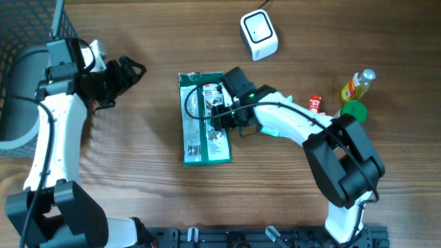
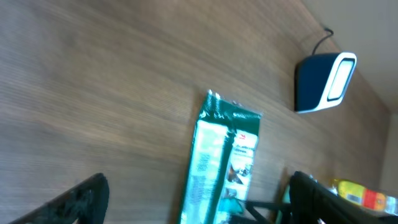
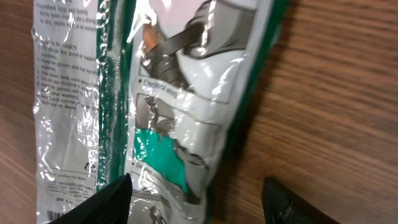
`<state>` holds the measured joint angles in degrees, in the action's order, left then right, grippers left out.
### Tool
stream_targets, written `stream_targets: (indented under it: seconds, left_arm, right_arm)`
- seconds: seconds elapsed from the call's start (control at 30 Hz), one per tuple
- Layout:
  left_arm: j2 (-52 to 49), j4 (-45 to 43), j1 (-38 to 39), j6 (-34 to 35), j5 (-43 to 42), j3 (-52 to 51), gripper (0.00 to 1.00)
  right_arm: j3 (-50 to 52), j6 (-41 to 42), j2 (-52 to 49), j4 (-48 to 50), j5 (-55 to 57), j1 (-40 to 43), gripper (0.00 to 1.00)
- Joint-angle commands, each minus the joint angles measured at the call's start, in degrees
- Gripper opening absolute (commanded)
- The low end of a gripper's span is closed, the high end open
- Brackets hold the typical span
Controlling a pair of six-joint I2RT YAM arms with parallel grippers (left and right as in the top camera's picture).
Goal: Scan the item barcode
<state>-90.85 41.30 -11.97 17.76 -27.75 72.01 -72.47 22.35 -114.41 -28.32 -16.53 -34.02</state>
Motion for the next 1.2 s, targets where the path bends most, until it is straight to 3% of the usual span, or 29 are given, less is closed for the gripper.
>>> stream_targets:
  seconds: [0.0, 0.07, 0.17, 0.2, 0.33, 0.37, 0.43, 0.47, 0.53, 0.57, 0.9, 1.17]
  left_arm:
    - [-0.6, 1.2, 5.9, 2.5, -1.0, -0.1, 0.48]
    - [-0.9, 1.1, 9.1, 2.5, 1.9, -0.5, 0.43]
    - [-1.0, 1.1, 13.5, 2.4, 7.2, -0.5, 0.49]
    - [-1.0, 1.2, 14.4, 2.4, 7.2, -0.5, 1.00]
    - [-1.3, -0.3, 15.5, 2.5, 8.5, -0.5, 0.94]
    - [-1.7, 0.5, 15.5, 4.2, 10.9, -0.5, 1.00]
    - [-3.2, 1.9, 15.5, 8.3, 15.4, -0.9, 1.00]
    - [-4.4, 2.0, 15.5, 8.4, 15.8, -1.4, 0.93]
    - [-6.3, 1.9, 15.5, 8.4, 15.8, -2.4, 0.29]
    - [-7.4, 1.8, 15.6, 8.5, 15.8, -3.1, 0.20]
    - [-17.9, -1.0, 23.5, 9.1, 16.0, -3.6, 0.15]
    - [-20.8, -0.8, 24.1, 11.2, 18.5, -3.7, 0.13]
  right_arm:
    - [0.9, -2.8, -0.3, -0.3, -5.7, 2.2, 0.67]
    - [0.9, -2.9, -0.3, -1.0, -5.6, 2.6, 0.67]
    - [0.9, -3.3, -0.3, -2.2, -5.6, 2.6, 0.67]
    - [0.9, -3.9, -0.3, -2.4, -5.6, 2.6, 0.67]
    - [0.9, -4.3, -0.3, -2.4, -5.6, 2.6, 0.68]
    - [0.9, -4.3, -0.3, -2.4, -5.6, 2.6, 0.69]
    - [0.9, -4.3, -0.3, -2.4, -5.6, 2.6, 0.70]
    - [0.9, -4.3, -0.3, -2.4, -5.6, 2.6, 0.71]
    - [0.9, -4.3, -0.3, -2.4, -5.6, 2.6, 0.72]
    - [0.9, -4.3, -0.3, -2.5, -5.6, 2.6, 0.72]
    - [0.9, -4.1, -0.3, -3.0, -8.0, 2.6, 0.72]
    - [0.9, -2.6, -0.3, -3.7, -9.4, 2.6, 0.72]
